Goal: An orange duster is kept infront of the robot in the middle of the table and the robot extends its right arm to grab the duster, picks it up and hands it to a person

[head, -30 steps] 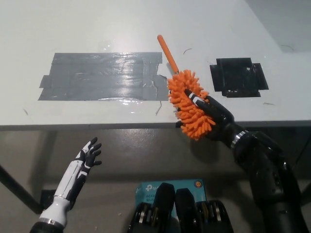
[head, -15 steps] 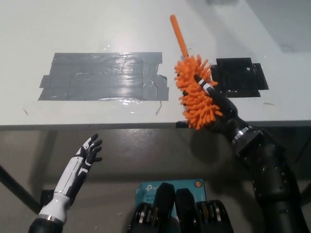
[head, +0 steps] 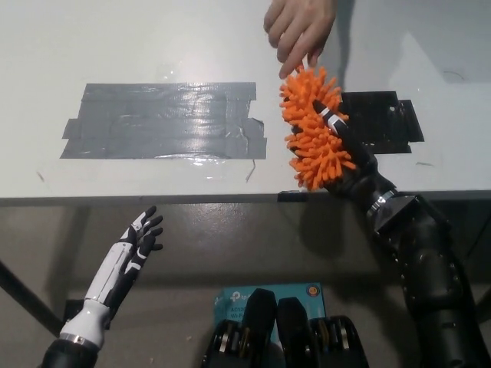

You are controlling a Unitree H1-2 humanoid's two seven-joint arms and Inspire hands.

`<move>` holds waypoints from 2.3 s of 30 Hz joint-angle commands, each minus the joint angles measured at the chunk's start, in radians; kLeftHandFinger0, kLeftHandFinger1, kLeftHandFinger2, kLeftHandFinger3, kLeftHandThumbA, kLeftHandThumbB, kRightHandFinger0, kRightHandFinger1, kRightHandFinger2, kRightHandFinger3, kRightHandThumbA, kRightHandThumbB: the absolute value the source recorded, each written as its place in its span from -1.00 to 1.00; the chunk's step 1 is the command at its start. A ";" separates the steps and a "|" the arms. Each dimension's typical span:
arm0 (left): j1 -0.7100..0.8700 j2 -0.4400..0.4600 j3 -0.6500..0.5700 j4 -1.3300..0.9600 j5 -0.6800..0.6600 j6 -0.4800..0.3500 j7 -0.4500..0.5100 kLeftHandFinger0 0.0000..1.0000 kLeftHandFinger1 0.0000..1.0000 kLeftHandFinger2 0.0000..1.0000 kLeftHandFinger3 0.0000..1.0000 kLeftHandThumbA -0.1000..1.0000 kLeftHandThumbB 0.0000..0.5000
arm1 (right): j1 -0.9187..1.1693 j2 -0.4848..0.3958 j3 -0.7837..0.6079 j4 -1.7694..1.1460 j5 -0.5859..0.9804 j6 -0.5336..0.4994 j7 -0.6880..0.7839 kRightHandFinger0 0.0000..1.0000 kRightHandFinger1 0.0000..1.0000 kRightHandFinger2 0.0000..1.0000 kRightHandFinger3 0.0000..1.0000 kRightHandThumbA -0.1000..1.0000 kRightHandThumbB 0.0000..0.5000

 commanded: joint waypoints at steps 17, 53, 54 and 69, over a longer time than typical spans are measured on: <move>-0.008 0.020 -0.004 -0.047 0.000 -0.013 -0.019 0.64 0.77 0.88 1.00 0.91 -0.51 | -0.022 -0.047 0.091 -0.074 0.059 0.001 0.149 1.00 1.00 1.00 1.00 0.27 1.00; -0.015 0.014 -0.001 -0.013 0.004 -0.045 -0.018 0.67 0.83 0.95 1.00 1.00 -0.38 | 0.542 -0.235 0.097 -0.712 -0.665 -0.505 0.029 1.00 1.00 1.00 1.00 1.00 0.30; -0.009 0.011 -0.001 -0.011 0.003 -0.050 -0.015 0.67 0.84 0.97 1.00 1.00 -0.41 | 0.565 -0.243 0.100 -0.684 -0.667 -0.519 0.038 1.00 1.00 1.00 1.00 1.00 0.18; 0.037 -0.002 0.006 -0.014 0.005 -0.058 0.002 0.90 1.00 1.00 1.00 1.00 -0.31 | 0.572 -0.311 0.206 -0.575 -0.821 -0.554 0.046 1.00 1.00 1.00 1.00 1.00 0.06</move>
